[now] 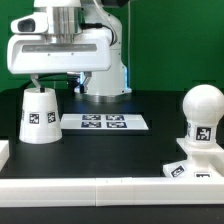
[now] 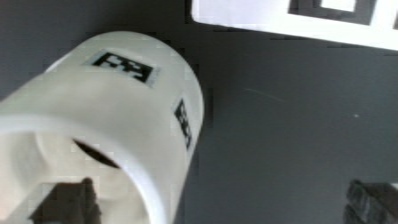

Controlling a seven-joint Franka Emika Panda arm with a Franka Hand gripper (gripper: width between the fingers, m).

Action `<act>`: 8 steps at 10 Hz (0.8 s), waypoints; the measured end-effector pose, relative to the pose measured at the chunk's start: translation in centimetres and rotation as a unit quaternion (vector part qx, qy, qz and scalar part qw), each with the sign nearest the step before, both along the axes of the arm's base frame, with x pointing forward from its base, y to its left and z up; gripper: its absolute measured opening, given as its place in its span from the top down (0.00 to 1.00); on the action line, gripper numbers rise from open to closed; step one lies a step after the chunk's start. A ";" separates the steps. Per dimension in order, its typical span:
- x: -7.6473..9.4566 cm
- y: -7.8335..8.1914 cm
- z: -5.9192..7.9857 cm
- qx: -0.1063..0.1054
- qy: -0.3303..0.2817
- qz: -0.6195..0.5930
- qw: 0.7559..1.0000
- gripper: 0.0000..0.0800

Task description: Assemble lamp

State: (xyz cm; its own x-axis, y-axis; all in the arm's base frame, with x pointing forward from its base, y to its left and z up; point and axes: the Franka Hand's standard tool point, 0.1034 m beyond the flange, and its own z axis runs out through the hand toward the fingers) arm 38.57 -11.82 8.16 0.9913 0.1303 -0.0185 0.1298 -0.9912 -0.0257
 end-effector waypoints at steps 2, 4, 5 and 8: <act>0.2 -0.4 -0.5 -0.001 0.001 0.000 1.000 0.28; 0.2 -0.4 -0.8 -0.002 0.004 0.000 1.000 0.46; 0.2 -0.4 -0.9 -0.002 0.004 0.001 1.000 0.70; 0.3 -0.4 -0.8 -0.002 0.003 0.002 1.000 0.91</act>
Offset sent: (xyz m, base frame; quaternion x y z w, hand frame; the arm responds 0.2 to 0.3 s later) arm 0.0067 -0.0009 -0.0031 -0.0040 0.0073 -0.0014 1.0000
